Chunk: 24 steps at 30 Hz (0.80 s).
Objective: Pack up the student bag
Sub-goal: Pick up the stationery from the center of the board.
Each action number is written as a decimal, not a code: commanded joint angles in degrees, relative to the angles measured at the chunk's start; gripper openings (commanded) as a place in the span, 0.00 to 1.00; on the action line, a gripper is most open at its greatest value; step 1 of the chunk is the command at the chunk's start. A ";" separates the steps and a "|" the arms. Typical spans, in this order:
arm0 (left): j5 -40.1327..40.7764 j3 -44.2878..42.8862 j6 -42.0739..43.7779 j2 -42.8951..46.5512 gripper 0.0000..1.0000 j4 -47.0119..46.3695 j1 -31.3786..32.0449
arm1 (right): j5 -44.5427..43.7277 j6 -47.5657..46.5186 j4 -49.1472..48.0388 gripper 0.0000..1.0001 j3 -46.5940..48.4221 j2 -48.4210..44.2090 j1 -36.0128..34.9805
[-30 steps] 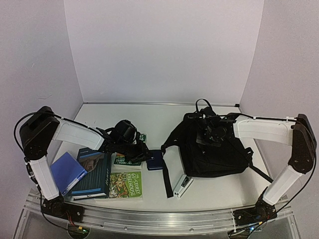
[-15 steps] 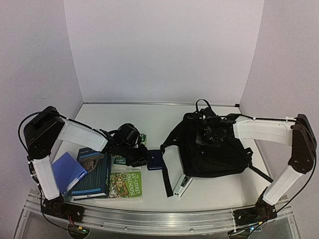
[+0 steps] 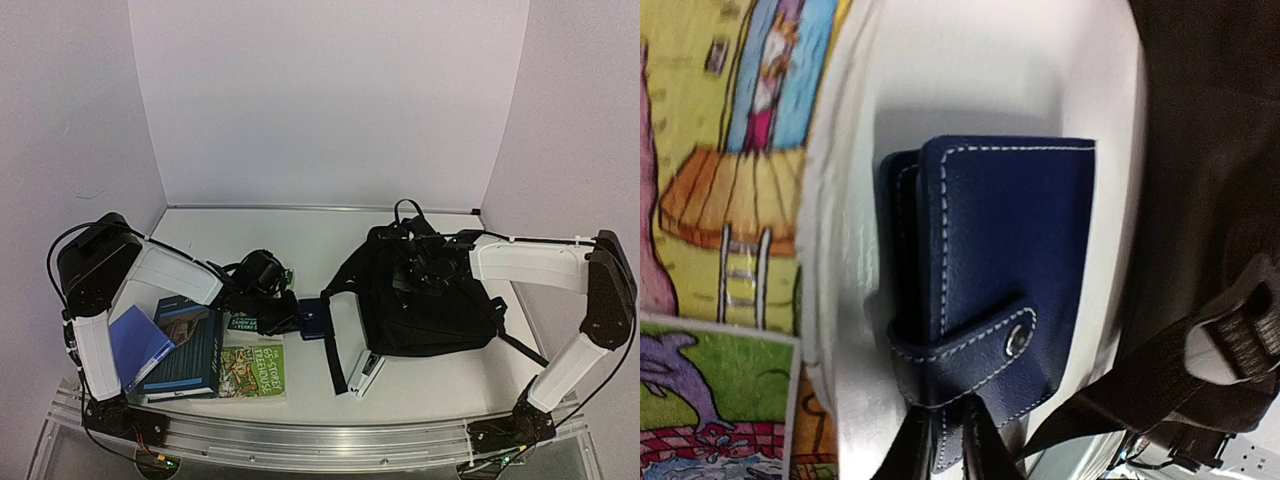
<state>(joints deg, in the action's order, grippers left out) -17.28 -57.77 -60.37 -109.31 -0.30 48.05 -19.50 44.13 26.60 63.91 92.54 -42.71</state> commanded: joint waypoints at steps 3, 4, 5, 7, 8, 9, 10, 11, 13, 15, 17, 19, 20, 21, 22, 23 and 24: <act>3.23 1.88 -0.58 1.56 0.00 -2.67 -0.07 | 0.79 -0.84 -1.84 0.01 -0.18 -3.51 0.04; 3.49 2.43 -0.40 2.36 0.00 -3.73 -0.08 | 1.29 -1.22 -1.89 0.02 -0.14 -3.79 0.03; 3.82 3.30 0.07 3.76 0.00 -4.86 -0.07 | 1.95 -1.68 -2.00 0.10 -0.05 -4.35 0.07; 4.51 4.59 1.47 6.89 0.00 -6.21 -0.06 | 3.07 -2.31 -2.14 0.38 0.26 -5.85 0.06; 5.00 4.86 2.02 8.03 0.00 -6.53 -0.06 | 3.87 -2.64 -2.16 0.52 0.41 -6.56 0.04; 5.51 5.18 2.80 9.77 0.00 -6.31 -0.08 | 4.46 -2.79 -2.28 0.68 0.59 -7.76 0.05; 6.26 5.44 3.43 11.47 0.00 -5.77 -0.14 | 5.29 -2.97 -2.45 0.77 0.87 -8.92 0.06; 6.97 5.75 3.90 13.33 0.00 -5.22 -0.15 | 6.29 -3.21 -2.64 0.84 1.15 -9.62 0.08; 8.56 6.20 5.12 16.26 0.00 -3.91 -0.22 | 9.00 -3.91 -3.46 0.90 1.68 -11.46 0.07; 9.69 6.57 6.48 20.13 0.00 -2.66 -0.38 | 12.60 -4.35 -5.49 0.96 2.20 -12.92 -0.04; 10.61 6.62 8.20 22.97 0.00 -1.41 -0.43 | 17.57 -4.55 -8.19 0.98 2.16 -14.21 -0.03; 11.13 6.97 10.55 26.23 0.00 -1.34 -0.42 | 23.09 -4.39 -12.08 0.98 1.64 -15.26 -0.02; 11.20 7.41 12.22 28.15 0.00 -1.72 -0.42 | 25.45 -4.24 -14.69 0.98 1.17 -15.69 -0.07; 11.02 7.88 13.51 29.83 0.00 -2.78 -0.42 | 28.69 -3.98 -16.67 0.98 0.73 -15.88 -0.02; 10.61 8.58 15.38 32.08 0.00 -3.79 -0.42 | 31.65 -3.51 -19.42 0.98 0.09 -16.10 -0.05; 9.96 9.35 16.58 34.03 0.00 -5.31 -0.45 | 33.86 -2.99 -22.36 0.98 -0.74 -16.14 -0.02; 9.26 9.98 17.97 35.69 0.00 -6.90 -0.44 | 36.64 -2.32 -24.86 0.98 -1.53 -16.08 -0.01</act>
<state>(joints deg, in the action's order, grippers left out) -7.90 -49.88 -50.13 -81.18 -1.66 47.79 3.71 40.58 14.69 64.00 78.07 -42.68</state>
